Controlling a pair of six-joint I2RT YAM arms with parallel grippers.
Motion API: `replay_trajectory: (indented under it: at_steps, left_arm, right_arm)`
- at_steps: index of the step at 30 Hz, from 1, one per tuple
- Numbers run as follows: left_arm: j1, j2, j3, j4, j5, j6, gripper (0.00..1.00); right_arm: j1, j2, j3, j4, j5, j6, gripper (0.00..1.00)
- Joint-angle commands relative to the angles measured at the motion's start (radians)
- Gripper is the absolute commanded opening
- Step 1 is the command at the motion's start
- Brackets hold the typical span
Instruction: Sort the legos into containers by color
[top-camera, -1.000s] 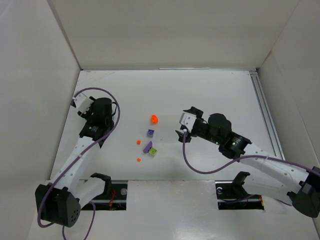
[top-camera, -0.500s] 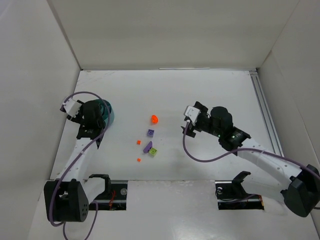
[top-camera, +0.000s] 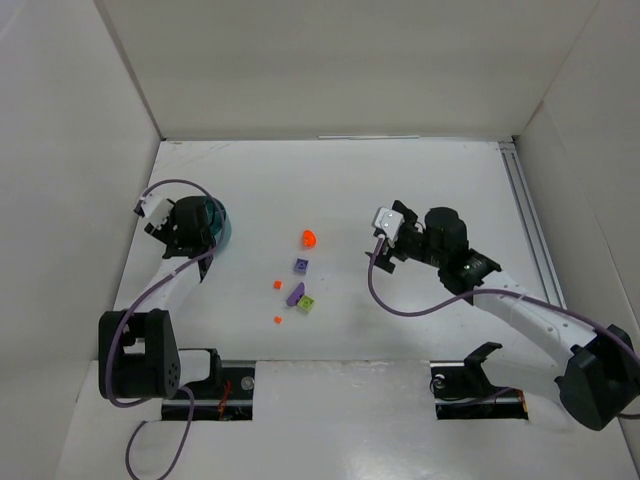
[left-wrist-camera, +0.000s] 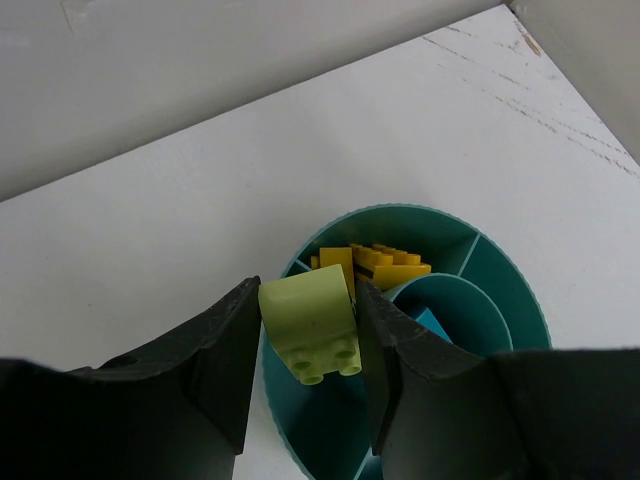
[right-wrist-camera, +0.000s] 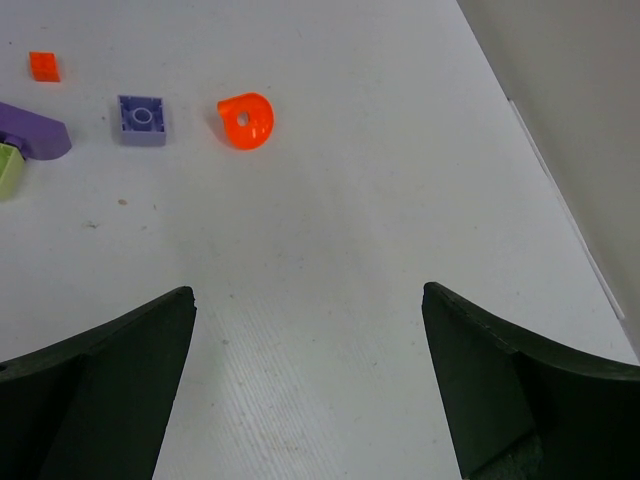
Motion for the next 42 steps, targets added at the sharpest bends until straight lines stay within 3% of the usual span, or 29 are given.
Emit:
replay_trajectory:
  at_steps: [1,4,9,14,22,26,29,31,35,38,42]
  left_arm:
    - [0.004,0.002,0.034,0.059,0.019,0.007,0.00]
    - [0.004,0.011,0.053,0.044,0.031,0.007,0.01]
    - [0.004,0.011,0.062,0.010,0.022,-0.005,0.25]
    - [0.004,-0.027,0.062,-0.011,0.042,0.004,0.42]
    - [0.004,-0.047,0.071,-0.034,0.080,0.035,0.60]
    - [0.004,-0.059,0.080,-0.056,0.119,0.035,0.60]
    - [0.004,-0.117,0.080,-0.056,0.284,0.061,0.63]
    - [0.004,-0.142,0.068,-0.056,0.492,0.084,0.68]
    - [-0.144,-0.171,0.045,-0.059,0.714,0.095,0.80]
    - [-0.302,-0.171,0.025,-0.127,0.737,0.067,0.81]
    - [-0.514,-0.162,-0.001,-0.213,0.729,0.044,0.82]
  right_arm:
    - [-0.008,-0.001,0.014,0.030,-0.039,-0.004,0.99]
    - [-0.017,0.008,0.014,0.039,-0.050,-0.004,0.99]
    - [-0.017,0.029,0.014,0.039,-0.070,-0.004,0.99]
    - [-0.017,0.040,0.014,0.039,-0.094,-0.004,0.99]
    - [-0.017,0.040,0.004,0.048,-0.104,-0.004,0.99]
    - [-0.017,0.031,0.004,0.048,-0.104,-0.004,0.99]
    - [-0.017,0.013,0.004,0.048,-0.079,0.019,0.99]
    - [-0.017,0.013,-0.005,0.048,0.016,0.057,0.99]
    - [-0.065,0.002,-0.026,0.048,0.123,0.187,0.99]
    - [-0.132,-0.010,-0.062,0.048,0.132,0.275,0.99]
    - [-0.226,-0.035,-0.104,0.048,0.027,0.295,0.99]
